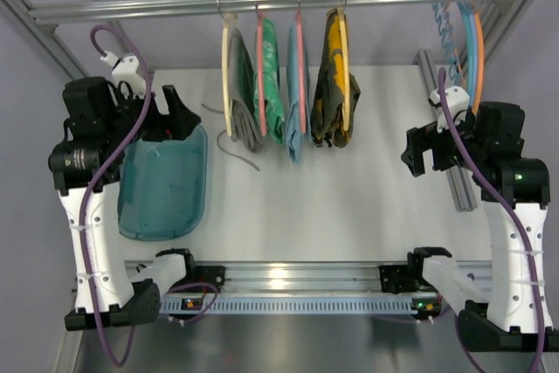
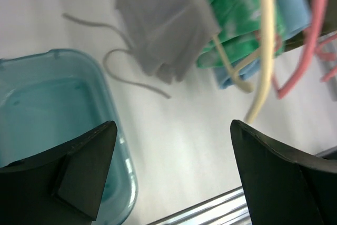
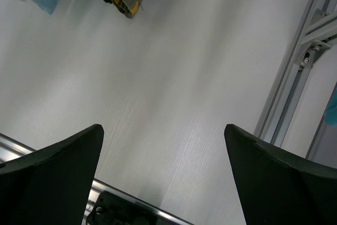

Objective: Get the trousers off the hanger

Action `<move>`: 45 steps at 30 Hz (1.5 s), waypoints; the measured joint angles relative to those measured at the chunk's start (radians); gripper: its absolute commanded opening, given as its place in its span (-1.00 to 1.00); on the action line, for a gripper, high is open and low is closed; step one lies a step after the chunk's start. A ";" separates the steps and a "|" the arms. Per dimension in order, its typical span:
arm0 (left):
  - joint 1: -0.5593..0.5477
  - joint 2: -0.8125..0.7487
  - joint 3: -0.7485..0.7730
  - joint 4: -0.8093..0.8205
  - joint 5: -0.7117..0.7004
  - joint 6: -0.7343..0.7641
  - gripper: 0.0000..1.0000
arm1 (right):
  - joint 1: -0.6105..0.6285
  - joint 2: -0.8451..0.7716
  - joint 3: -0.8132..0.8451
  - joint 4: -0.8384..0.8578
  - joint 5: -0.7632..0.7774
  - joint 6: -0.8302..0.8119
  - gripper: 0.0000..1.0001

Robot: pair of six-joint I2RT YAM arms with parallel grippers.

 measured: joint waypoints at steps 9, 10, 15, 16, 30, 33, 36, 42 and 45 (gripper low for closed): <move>0.008 -0.037 -0.130 0.277 0.480 -0.346 0.89 | 0.000 0.051 0.019 -0.039 -0.020 -0.011 0.99; 0.008 -0.040 -0.153 0.329 0.517 -0.391 0.89 | 0.000 0.052 0.022 -0.047 -0.023 -0.013 0.99; 0.008 -0.053 -0.312 0.624 0.592 -0.596 0.85 | 0.000 0.080 0.060 -0.063 -0.033 -0.021 0.99; 0.008 -0.055 -0.340 0.667 0.594 -0.625 0.84 | 0.000 0.085 0.066 -0.065 -0.035 -0.021 0.99; -0.079 0.005 -0.468 1.110 0.525 -0.828 0.75 | 0.000 0.114 0.083 -0.069 -0.051 -0.021 0.99; -0.156 0.028 -0.485 1.144 0.489 -0.835 0.74 | 0.000 0.114 0.083 -0.069 -0.051 -0.021 0.99; -0.217 0.049 -0.500 1.187 0.450 -0.869 0.68 | 0.000 0.114 0.083 -0.072 -0.052 -0.022 0.99; -0.241 0.057 -0.526 1.323 0.424 -1.049 0.49 | 0.000 0.111 0.083 -0.076 -0.052 -0.023 0.99; -0.241 0.057 -0.523 1.379 0.418 -1.131 0.33 | 0.000 0.108 0.083 -0.081 -0.052 -0.027 0.99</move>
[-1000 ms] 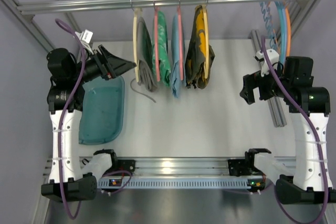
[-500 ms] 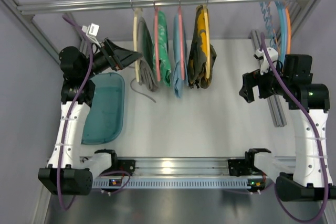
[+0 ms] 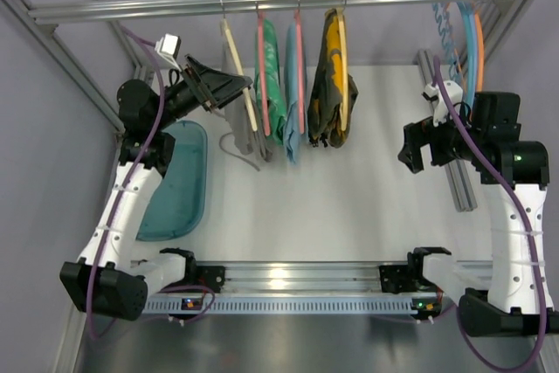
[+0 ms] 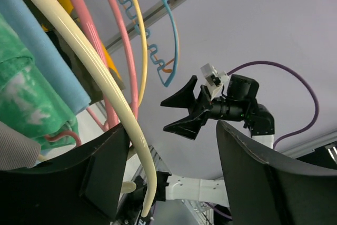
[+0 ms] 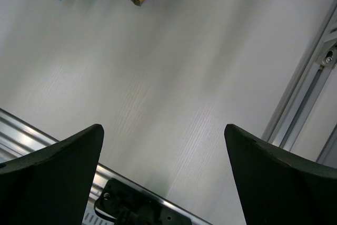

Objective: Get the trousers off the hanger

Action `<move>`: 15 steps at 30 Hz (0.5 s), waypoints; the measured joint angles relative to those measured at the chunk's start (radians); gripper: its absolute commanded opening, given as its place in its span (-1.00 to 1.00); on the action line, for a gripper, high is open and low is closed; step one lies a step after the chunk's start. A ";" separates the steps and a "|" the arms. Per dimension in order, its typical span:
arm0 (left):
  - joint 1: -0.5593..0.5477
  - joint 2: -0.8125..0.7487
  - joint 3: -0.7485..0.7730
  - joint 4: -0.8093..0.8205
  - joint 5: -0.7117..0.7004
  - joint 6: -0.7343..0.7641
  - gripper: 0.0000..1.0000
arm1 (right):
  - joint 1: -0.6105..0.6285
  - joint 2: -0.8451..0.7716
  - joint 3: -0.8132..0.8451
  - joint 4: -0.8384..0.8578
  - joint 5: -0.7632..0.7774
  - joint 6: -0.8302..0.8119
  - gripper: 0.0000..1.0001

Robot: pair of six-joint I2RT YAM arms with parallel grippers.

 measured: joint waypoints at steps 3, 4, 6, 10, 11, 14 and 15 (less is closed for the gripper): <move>0.000 0.002 0.022 0.012 -0.005 -0.045 0.12 | 0.000 -0.004 0.000 -0.001 0.000 -0.002 0.99; 0.000 0.006 0.037 0.012 -0.005 -0.059 0.05 | 0.000 -0.004 0.000 -0.001 0.000 -0.002 0.99; 0.000 0.014 0.066 0.019 -0.009 -0.075 -0.05 | 0.000 -0.004 0.000 -0.001 0.000 -0.002 0.99; 0.000 0.021 0.115 0.035 -0.020 -0.095 -0.20 | 0.000 -0.004 0.000 -0.001 0.000 -0.002 0.99; 0.000 0.024 0.124 0.036 -0.024 -0.097 -0.23 | 0.000 -0.004 0.000 -0.001 0.000 -0.002 0.99; 0.000 0.042 0.154 0.042 -0.023 -0.115 -0.45 | 0.000 -0.003 0.000 0.000 0.000 -0.002 0.99; 0.000 0.048 0.161 0.040 -0.021 -0.124 -0.54 | 0.000 -0.003 0.000 -0.001 0.000 -0.002 0.99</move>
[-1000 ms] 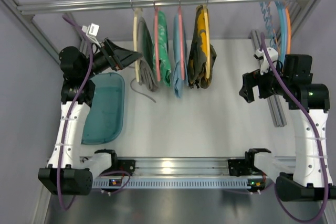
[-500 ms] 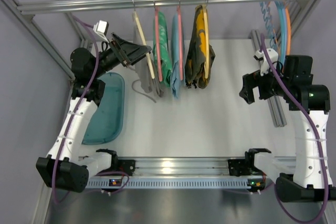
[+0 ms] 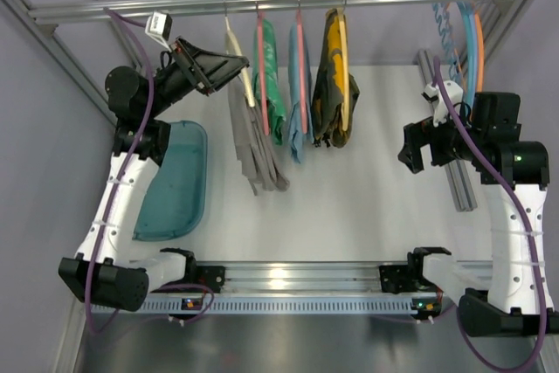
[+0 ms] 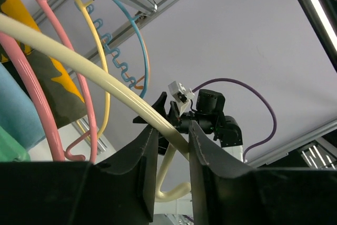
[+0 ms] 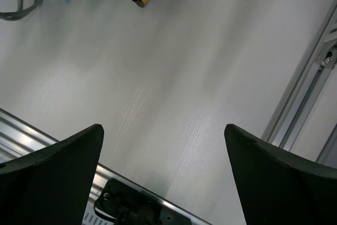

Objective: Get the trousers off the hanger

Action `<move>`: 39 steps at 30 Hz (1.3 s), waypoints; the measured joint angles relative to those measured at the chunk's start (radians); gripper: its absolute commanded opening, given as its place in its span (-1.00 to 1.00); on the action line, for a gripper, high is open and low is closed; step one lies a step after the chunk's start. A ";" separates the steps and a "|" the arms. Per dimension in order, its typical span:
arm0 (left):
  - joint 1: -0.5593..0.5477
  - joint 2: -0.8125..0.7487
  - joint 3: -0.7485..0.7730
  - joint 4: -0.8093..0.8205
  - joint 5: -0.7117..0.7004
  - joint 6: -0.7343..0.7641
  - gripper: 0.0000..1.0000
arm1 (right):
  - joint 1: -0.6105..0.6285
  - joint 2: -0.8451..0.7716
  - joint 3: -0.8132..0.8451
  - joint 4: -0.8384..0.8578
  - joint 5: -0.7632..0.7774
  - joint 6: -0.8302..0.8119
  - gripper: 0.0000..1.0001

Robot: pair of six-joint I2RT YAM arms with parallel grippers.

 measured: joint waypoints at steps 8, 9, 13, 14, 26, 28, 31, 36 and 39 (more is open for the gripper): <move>-0.006 0.043 0.043 0.002 0.031 -0.007 -1.00 | 0.000 0.023 0.002 0.000 -0.001 0.000 0.99; -0.006 0.044 0.046 0.003 0.029 -0.005 -1.00 | 0.000 0.025 0.002 0.000 -0.001 0.000 0.99; -0.006 0.045 0.058 0.006 0.028 0.003 -1.00 | 0.000 0.036 0.019 -0.007 -0.010 0.000 0.99; -0.006 0.044 0.058 0.009 0.028 0.008 -1.00 | 0.000 0.037 0.026 -0.006 -0.019 0.000 0.99; -0.004 -0.114 -0.083 0.031 0.053 0.091 -1.00 | 0.001 0.057 0.175 0.041 -0.202 0.099 0.99; -0.004 -0.166 -0.139 0.032 0.063 0.106 -1.00 | 0.007 0.077 0.214 0.075 -0.231 0.133 0.99; -0.004 -0.237 -0.214 0.031 0.083 0.124 -1.00 | 0.037 0.105 0.245 0.163 -0.259 0.196 0.99; -0.004 -0.339 -0.309 0.010 0.111 0.157 -1.00 | 0.209 0.152 0.250 0.336 -0.256 0.315 0.99; -0.004 -0.401 -0.356 -0.005 0.121 0.190 -1.00 | 0.327 0.191 0.250 0.460 -0.246 0.411 0.99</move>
